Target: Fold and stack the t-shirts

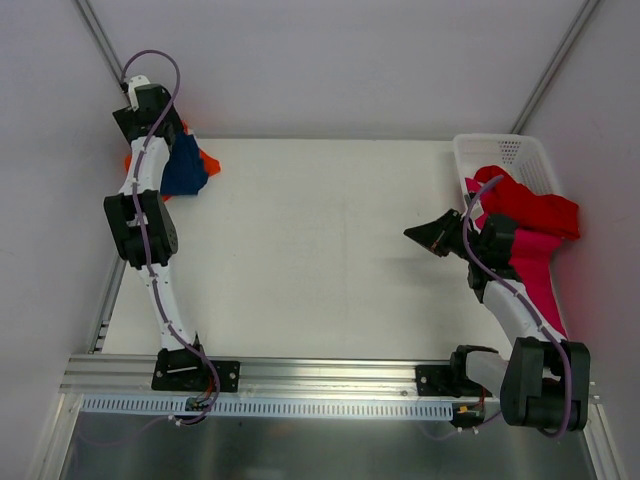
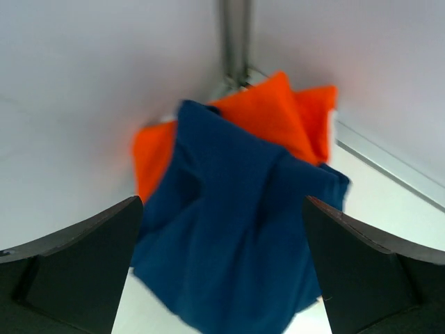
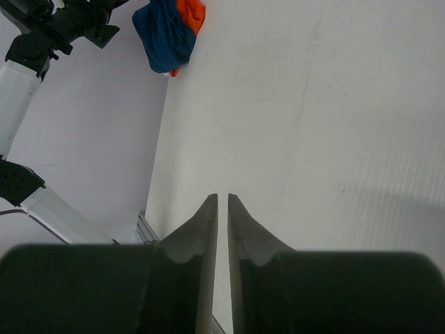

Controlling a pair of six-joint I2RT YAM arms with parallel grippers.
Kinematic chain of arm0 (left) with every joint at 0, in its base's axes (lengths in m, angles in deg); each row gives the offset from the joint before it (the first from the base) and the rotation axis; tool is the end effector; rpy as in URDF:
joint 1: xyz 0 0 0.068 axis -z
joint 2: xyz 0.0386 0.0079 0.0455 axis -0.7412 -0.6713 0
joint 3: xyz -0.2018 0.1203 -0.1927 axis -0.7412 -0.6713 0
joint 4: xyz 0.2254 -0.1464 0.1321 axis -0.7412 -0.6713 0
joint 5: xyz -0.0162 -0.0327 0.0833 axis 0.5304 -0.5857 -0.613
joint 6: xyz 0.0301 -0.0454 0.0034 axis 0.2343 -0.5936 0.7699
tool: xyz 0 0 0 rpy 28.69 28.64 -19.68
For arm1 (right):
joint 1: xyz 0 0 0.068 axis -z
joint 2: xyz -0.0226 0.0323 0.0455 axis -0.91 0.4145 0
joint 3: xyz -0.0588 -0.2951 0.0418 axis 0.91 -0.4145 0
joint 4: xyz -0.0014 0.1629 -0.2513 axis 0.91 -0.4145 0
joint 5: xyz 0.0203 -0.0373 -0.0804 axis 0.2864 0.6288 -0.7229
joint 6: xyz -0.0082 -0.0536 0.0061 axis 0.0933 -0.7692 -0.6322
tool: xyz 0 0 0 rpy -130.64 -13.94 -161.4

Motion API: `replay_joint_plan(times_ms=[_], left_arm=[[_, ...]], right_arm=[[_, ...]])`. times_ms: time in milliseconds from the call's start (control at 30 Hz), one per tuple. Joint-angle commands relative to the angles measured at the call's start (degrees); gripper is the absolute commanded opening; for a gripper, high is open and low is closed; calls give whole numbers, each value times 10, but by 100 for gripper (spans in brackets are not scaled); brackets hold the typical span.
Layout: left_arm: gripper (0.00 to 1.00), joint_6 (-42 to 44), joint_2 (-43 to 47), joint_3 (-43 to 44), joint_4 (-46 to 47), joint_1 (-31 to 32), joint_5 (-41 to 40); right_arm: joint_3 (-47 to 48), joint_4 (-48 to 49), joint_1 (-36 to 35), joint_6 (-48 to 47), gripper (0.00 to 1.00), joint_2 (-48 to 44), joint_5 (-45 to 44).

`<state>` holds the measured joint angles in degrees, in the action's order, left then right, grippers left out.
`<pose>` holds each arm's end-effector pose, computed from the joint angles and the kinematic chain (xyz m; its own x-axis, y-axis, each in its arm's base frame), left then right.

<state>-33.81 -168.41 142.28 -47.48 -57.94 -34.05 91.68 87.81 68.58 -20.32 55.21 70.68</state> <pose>0.5820 0.1171 0.3121 -0.2811 -0.1928 -0.9401 -0.5415 0.8406 -0.0105 0.2533 0.0132 0.2430 -0.5219 0.3751 -0.7661 -0.4774 0.6158 0.6268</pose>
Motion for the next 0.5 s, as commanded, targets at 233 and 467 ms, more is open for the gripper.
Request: replay_joint_plan(times_ms=[233,467], left_arm=[[99,4,110,-25,22,-8,-6],[99,-21,91,-29,22,-2,102]], right_arm=[[2,32,-5,1,14,1,21],[2,31,-4,0,14,4,21]])
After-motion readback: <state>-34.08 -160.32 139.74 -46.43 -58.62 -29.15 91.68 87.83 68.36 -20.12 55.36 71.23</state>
